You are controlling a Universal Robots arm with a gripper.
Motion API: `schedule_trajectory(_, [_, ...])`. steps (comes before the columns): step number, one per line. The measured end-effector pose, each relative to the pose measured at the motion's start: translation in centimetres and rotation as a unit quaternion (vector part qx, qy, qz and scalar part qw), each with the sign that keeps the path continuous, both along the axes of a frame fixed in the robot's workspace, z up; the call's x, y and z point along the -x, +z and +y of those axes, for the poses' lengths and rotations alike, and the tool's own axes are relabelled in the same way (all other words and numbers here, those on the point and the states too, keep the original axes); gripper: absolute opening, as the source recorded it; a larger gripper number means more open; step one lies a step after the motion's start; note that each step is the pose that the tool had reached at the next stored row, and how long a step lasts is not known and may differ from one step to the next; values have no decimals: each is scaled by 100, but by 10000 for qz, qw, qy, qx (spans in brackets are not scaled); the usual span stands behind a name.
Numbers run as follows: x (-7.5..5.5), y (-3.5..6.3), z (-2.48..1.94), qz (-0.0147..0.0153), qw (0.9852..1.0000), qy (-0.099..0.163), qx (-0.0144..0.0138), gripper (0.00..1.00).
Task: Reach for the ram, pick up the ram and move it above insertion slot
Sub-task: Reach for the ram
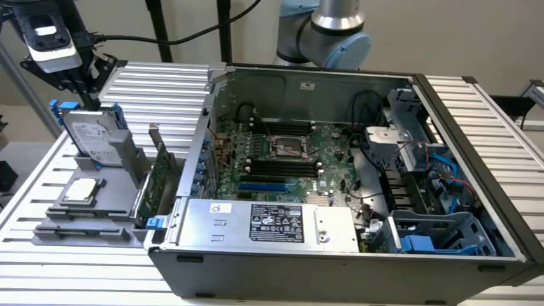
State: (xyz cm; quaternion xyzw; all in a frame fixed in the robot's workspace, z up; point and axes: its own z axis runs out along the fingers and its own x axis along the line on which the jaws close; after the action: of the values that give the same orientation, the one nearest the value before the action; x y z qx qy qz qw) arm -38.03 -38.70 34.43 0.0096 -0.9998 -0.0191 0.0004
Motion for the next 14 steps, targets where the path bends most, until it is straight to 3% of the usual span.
schedule_trajectory(2, [0, 1, -3, 1, 10000, -1, 1, 11])
schedule_trajectory(4, [1, 1, -38, 1, 10000, -3, 1, 11])
schedule_trajectory(14, [6, -28, -489, 3, 10000, -4, 5, 11])
